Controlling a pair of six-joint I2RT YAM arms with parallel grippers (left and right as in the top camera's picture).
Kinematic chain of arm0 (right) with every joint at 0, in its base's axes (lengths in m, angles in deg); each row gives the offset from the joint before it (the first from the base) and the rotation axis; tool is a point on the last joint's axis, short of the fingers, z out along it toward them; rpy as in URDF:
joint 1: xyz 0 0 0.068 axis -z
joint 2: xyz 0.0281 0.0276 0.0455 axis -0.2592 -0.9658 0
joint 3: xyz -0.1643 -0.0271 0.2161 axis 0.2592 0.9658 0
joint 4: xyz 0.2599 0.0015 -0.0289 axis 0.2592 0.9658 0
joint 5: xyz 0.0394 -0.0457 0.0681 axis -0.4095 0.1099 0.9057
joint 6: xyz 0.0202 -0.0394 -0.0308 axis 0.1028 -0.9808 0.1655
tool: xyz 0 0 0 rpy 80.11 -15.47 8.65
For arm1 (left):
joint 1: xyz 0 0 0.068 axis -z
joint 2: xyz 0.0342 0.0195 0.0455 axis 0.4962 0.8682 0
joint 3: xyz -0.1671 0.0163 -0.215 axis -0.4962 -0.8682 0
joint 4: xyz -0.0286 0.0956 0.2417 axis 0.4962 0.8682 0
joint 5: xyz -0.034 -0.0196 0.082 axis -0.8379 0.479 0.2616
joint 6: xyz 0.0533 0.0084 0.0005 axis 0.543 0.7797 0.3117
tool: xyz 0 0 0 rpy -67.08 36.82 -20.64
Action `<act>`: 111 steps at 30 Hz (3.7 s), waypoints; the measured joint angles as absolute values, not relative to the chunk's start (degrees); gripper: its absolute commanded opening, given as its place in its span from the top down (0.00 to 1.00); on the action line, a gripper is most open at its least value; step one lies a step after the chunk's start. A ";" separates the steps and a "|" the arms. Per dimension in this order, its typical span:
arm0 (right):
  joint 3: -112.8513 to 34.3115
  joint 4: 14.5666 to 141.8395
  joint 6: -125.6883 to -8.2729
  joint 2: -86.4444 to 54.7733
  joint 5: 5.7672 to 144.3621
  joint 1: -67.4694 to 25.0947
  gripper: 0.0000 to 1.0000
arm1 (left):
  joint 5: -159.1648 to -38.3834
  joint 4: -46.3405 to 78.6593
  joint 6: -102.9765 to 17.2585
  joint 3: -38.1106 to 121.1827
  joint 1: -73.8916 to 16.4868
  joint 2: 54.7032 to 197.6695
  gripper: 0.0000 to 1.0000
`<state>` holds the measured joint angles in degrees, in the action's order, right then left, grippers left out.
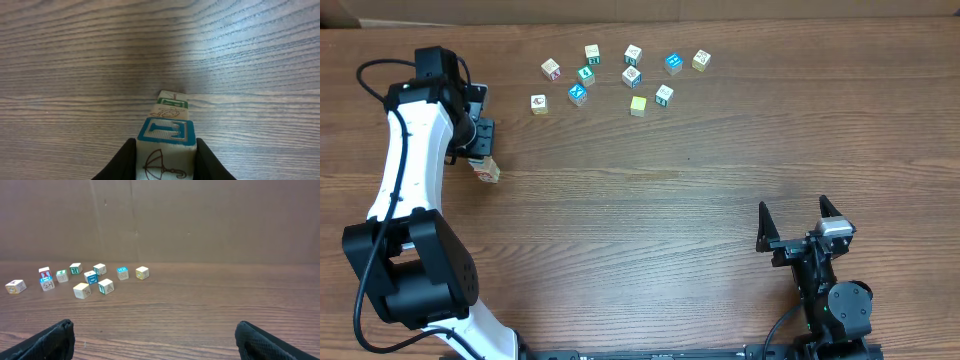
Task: Form a tower
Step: 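Align and lower the umbrella block onto the blue P block, then open the left gripper to release the umbrella block and raise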
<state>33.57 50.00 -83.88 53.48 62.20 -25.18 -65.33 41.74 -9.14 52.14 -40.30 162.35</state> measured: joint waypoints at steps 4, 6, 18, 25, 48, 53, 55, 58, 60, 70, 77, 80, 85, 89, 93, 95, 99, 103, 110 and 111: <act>33.57 50.02 -83.85 53.48 62.18 -25.20 0.00 | -65.14 41.79 -8.97 52.25 -40.30 162.35 0.76; 33.57 50.02 -83.88 53.48 62.18 -25.18 0.00 | -65.09 41.79 -8.93 52.25 -40.30 162.35 0.74; 33.57 50.00 -83.85 53.48 62.18 -25.20 0.00 | -64.94 42.18 -7.66 52.25 -40.30 162.35 0.73; 33.57 50.00 -83.88 53.48 62.18 -25.18 0.00 | -64.94 42.42 -7.66 52.25 -40.30 162.35 0.73; 33.57 50.02 -83.88 53.48 62.20 -25.18 0.00 | -64.94 41.39 -7.66 52.25 -41.13 162.35 0.72; 33.57 50.02 -83.85 53.48 62.16 -25.18 0.00 | -65.01 41.31 -7.66 52.25 -41.11 162.35 0.72; 33.57 50.02 -83.83 53.48 62.18 -25.20 0.00 | -65.20 41.31 -7.66 52.25 -41.11 162.35 0.72; 33.57 50.00 -83.88 53.48 62.18 -25.18 0.00 | -65.62 41.35 -7.46 52.25 -41.11 162.35 0.72; 33.57 50.02 -83.85 53.48 62.18 -25.18 0.00 | -65.66 41.63 -7.20 52.25 -41.11 162.35 0.72; 33.57 50.00 -83.85 53.48 62.20 -25.20 0.00 | -66.10 42.44 -6.17 52.25 -41.11 162.35 0.71; 33.57 50.00 -83.85 53.48 62.18 -25.18 0.00 | -66.27 42.40 -6.15 52.25 -41.11 162.35 0.67; 33.57 50.00 -83.88 53.48 62.18 -25.20 0.00 | -66.27 42.33 -6.15 52.25 -41.11 162.35 0.67; 33.57 50.02 -83.88 53.48 62.16 -25.20 0.00 | -66.69 42.18 -5.98 52.25 -41.11 162.35 0.51; 33.57 50.02 -83.85 53.48 62.18 -25.18 0.00 | -66.86 42.16 -5.67 52.25 -41.11 162.35 0.29; 33.57 50.04 -83.88 53.48 62.18 -25.20 0.00 | -67.10 41.44 -5.36 52.25 -41.11 162.35 0.07; 33.57 50.00 -83.88 53.48 62.18 -25.18 0.00 | -67.15 40.30 -5.82 52.25 -41.11 162.35 0.00; 33.57 50.02 -83.88 53.48 62.18 -25.20 0.00 | -67.34 37.81 -7.18 52.25 -41.11 162.35 0.00; 33.57 50.02 -83.85 53.48 62.20 -25.18 0.00 | -67.56 35.25 -9.36 52.25 -41.11 162.35 0.00; 33.57 50.04 -83.85 53.48 62.18 -25.18 0.00 | -69.70 33.07 -11.18 52.25 -41.11 162.35 0.01; 33.57 50.02 -83.88 53.48 62.20 -25.18 0.00 | -70.03 32.98 -11.20 52.25 -41.11 162.35 0.00</act>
<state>33.57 50.02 -83.88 53.48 62.20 -25.18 -70.03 32.98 -11.20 52.25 -41.11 162.35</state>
